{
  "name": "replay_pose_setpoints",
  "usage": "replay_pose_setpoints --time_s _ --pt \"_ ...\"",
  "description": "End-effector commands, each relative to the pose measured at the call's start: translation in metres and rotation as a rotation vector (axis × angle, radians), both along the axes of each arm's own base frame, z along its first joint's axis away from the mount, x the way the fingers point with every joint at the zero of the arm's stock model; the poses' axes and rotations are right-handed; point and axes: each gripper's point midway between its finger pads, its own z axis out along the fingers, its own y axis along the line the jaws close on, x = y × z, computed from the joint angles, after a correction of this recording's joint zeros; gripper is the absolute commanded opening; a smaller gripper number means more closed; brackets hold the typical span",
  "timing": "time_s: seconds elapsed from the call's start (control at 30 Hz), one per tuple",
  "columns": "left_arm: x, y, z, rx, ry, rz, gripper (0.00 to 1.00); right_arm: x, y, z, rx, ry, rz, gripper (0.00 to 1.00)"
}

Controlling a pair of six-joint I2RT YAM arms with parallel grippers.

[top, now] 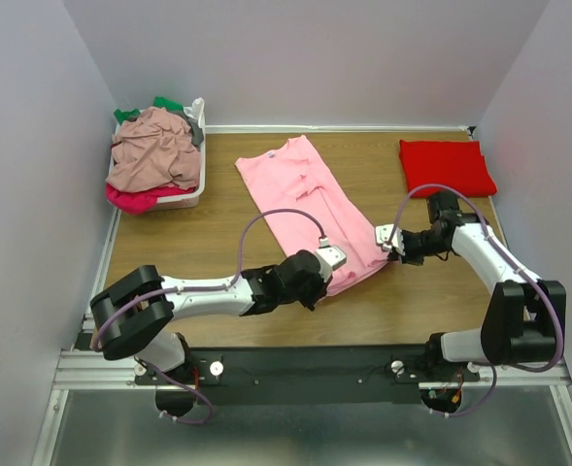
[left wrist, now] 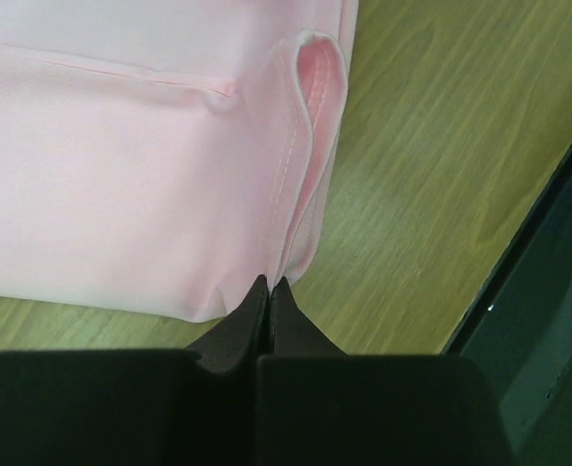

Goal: Fold and stack the t-shirts
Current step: Fold the tshirt

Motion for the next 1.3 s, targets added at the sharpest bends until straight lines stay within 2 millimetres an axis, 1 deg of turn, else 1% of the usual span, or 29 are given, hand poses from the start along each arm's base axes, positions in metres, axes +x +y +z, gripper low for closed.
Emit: replay_pose_setpoints --time_s 0.0,0.17,0.23,0.27,0.3,0.37,0.4,0.5,0.53,0.57,0.6,0.63,0.67,0.7,0.77,0.8,0.83,0.87,0.9,0.93,0.97,1.0,1.03,1.07,1.1,1.13,1.2,1.23,1.27 --pt "0.001 0.001 0.008 -0.045 0.002 -0.036 0.00 0.012 0.013 0.013 0.046 0.026 -0.029 0.00" --pt "0.014 0.007 0.011 -0.061 0.002 -0.005 0.00 0.036 0.023 0.024 0.059 0.014 -0.086 0.00" --pt "0.019 0.008 0.015 -0.081 0.001 0.002 0.00 0.046 0.028 0.024 0.057 0.017 -0.095 0.01" --pt "0.028 0.012 0.017 -0.091 -0.004 0.025 0.00 0.049 0.030 0.024 0.059 0.029 -0.115 0.00" --pt "0.031 0.013 0.019 -0.100 0.000 0.030 0.00 0.057 0.032 0.030 0.061 0.014 -0.123 0.00" --pt "0.040 0.017 0.022 -0.109 -0.005 0.053 0.00 0.069 0.037 0.028 0.056 0.017 -0.148 0.01" --pt "0.049 0.020 0.025 -0.117 -0.009 0.073 0.00 0.078 0.040 0.033 0.059 0.001 -0.154 0.00" --pt "0.069 0.030 0.031 -0.125 -0.022 0.116 0.00 0.095 0.048 0.027 0.051 0.013 -0.185 0.01" --pt "0.076 0.032 0.034 -0.128 -0.032 0.123 0.00 0.106 0.052 0.034 0.050 -0.015 -0.188 0.00" --pt "0.080 0.034 0.036 -0.130 -0.034 0.132 0.00 0.111 0.055 0.034 0.048 -0.017 -0.191 0.01" --pt "0.085 0.038 0.037 -0.131 -0.037 0.143 0.00 0.116 0.057 0.027 0.048 0.005 -0.207 0.01" --pt "0.097 0.045 0.039 -0.130 -0.044 0.172 0.00 0.128 0.061 0.035 0.054 -0.026 -0.211 0.00" --pt "0.103 0.049 0.040 -0.134 -0.046 0.184 0.00 0.133 0.064 0.027 0.052 0.000 -0.226 0.00" --pt "0.116 0.057 0.044 -0.139 -0.054 0.218 0.00 0.141 0.065 0.027 0.052 -0.008 -0.237 0.00" --pt "0.129 0.064 0.044 -0.138 -0.059 0.233 0.00 0.158 0.070 0.025 0.057 -0.001 -0.265 0.01" --pt "0.134 0.067 0.044 -0.136 -0.057 0.241 0.00 0.163 0.071 0.032 0.066 -0.015 -0.274 0.01" --pt "0.149 0.074 0.045 -0.134 -0.063 0.269 0.00 0.170 0.074 0.025 0.068 -0.003 -0.280 0.00" --pt "0.155 0.075 0.046 -0.133 -0.070 0.268 0.00 0.179 0.077 0.031 0.082 -0.009 -0.300 0.01" --pt "0.161 0.078 0.045 -0.126 -0.068 0.275 0.00 0.185 0.079 0.031 0.090 -0.008 -0.307 0.01" --pt "0.171 0.078 0.053 -0.137 -0.083 0.282 0.00 0.190 0.082 0.025 0.091 -0.001 -0.313 0.00" --pt "0.181 0.085 0.048 -0.126 -0.077 0.302 0.00 0.195 0.086 0.023 0.097 0.009 -0.327 0.00" --pt "0.190 0.084 0.054 -0.134 -0.087 0.304 0.00 0.205 0.089 0.032 0.111 -0.012 -0.334 0.00" --pt "0.195 0.086 0.053 -0.132 -0.086 0.307 0.00 0.211 0.093 0.022 0.107 0.002 -0.342 0.01" --pt "0.201 0.088 0.046 -0.123 -0.073 0.316 0.00 0.217 0.095 0.022 0.112 0.001 -0.352 0.00" --pt "0.208 0.093 0.045 -0.119 -0.073 0.331 0.00 0.221 0.098 0.022 0.121 0.015 -0.373 0.01" --pt "0.214 0.094 0.047 -0.120 -0.075 0.336 0.00 0.231 0.102 0.027 0.130 0.002 -0.381 0.00" --pt "0.221 0.098 0.041 -0.107 -0.062 0.350 0.00 0.236 0.109 0.013 0.126 0.031 -0.392 0.00" --pt "0.227 0.103 0.039 -0.101 -0.060 0.367 0.00 0.243 0.114 0.018 0.131 0.012 -0.389 0.00" --pt "0.230 0.105 0.039 -0.101 -0.062 0.377 0.00 0.245 0.117 0.007 0.123 0.032 -0.395 0.00"
